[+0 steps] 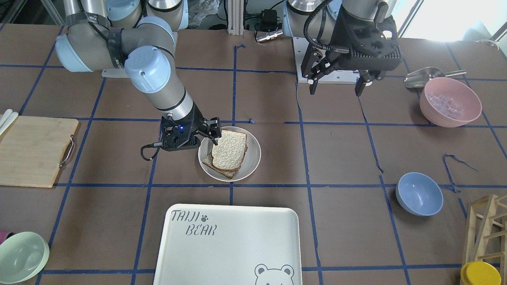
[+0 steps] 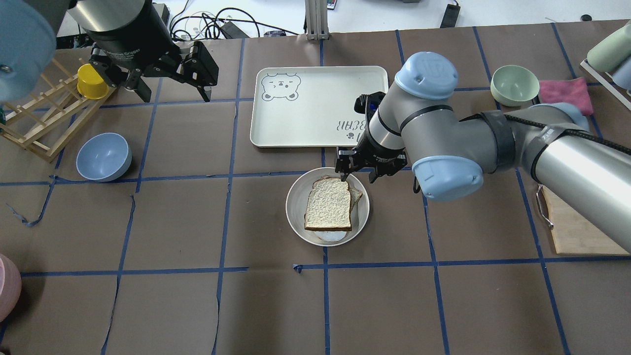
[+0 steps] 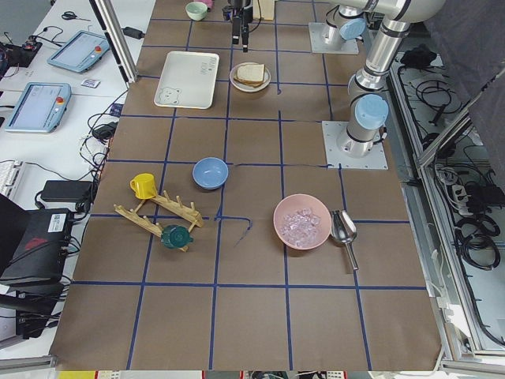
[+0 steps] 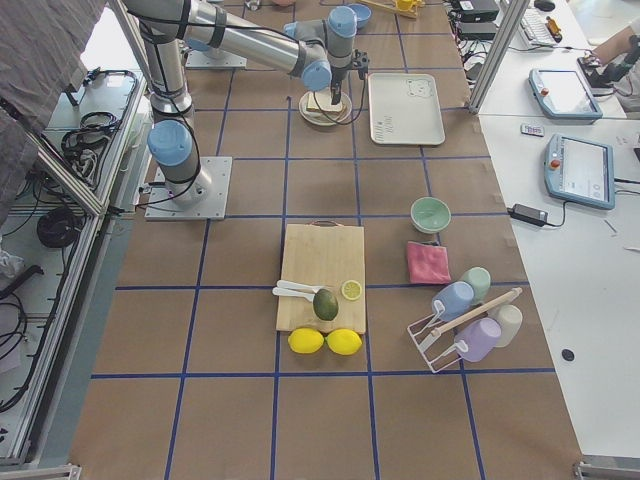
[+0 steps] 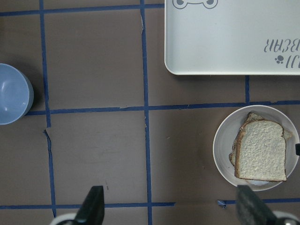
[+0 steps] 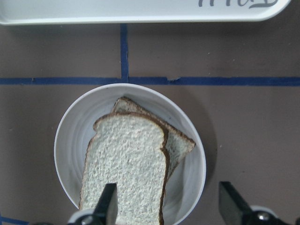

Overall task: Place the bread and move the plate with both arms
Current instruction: 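Raise the right gripper and withdraw it away from the plate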

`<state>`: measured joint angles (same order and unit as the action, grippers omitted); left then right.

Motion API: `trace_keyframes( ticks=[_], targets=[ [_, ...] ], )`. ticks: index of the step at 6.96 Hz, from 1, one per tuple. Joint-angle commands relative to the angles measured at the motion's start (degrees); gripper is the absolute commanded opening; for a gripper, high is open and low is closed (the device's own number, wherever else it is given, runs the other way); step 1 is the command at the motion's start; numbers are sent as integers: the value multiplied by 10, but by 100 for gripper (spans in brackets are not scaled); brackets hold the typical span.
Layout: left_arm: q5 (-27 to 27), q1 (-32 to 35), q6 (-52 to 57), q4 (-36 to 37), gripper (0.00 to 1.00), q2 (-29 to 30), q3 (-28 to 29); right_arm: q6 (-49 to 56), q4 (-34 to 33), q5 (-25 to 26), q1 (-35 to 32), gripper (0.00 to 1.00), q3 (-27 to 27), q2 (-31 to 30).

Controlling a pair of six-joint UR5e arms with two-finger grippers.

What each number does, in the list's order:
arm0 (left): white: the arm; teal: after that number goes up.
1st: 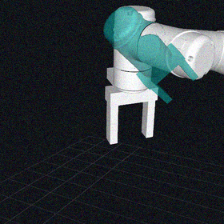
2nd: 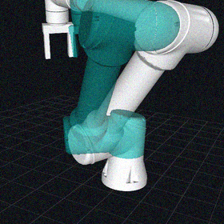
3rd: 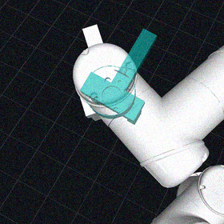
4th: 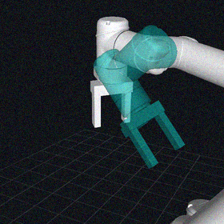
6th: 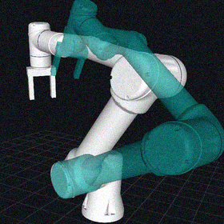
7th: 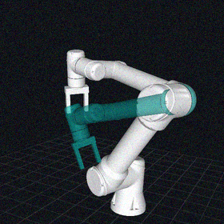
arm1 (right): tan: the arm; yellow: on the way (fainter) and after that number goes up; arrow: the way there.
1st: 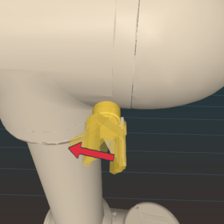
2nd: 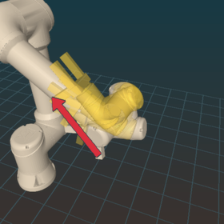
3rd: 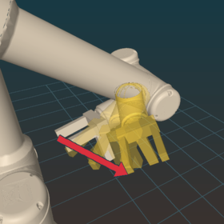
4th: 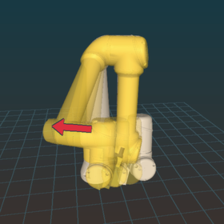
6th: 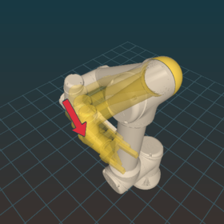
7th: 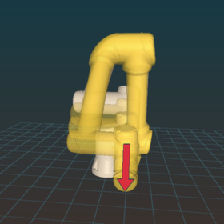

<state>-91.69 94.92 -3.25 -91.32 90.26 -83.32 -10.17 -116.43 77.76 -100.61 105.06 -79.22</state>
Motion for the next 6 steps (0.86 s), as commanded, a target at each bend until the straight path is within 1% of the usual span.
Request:
trace_keyframes(
  ticks=[1,2,3,5,6],
  targets=[
    [-1,0,0,0,100,0,0,2,156,88,3,100,-134,5],
    [-1,0,0,0,100,0,0,2,230,121,22,100,-186,-2],
    [-1,0,0,0,100,0,1,2,285,123,40,100,-214,-16],
    [-1,0,0,0,100,1,0,3,301,145,57,100,-215,-75],
    [0,0,0,0,100,0,0,43,293,146,74,100,-214,-80]
  ],
)
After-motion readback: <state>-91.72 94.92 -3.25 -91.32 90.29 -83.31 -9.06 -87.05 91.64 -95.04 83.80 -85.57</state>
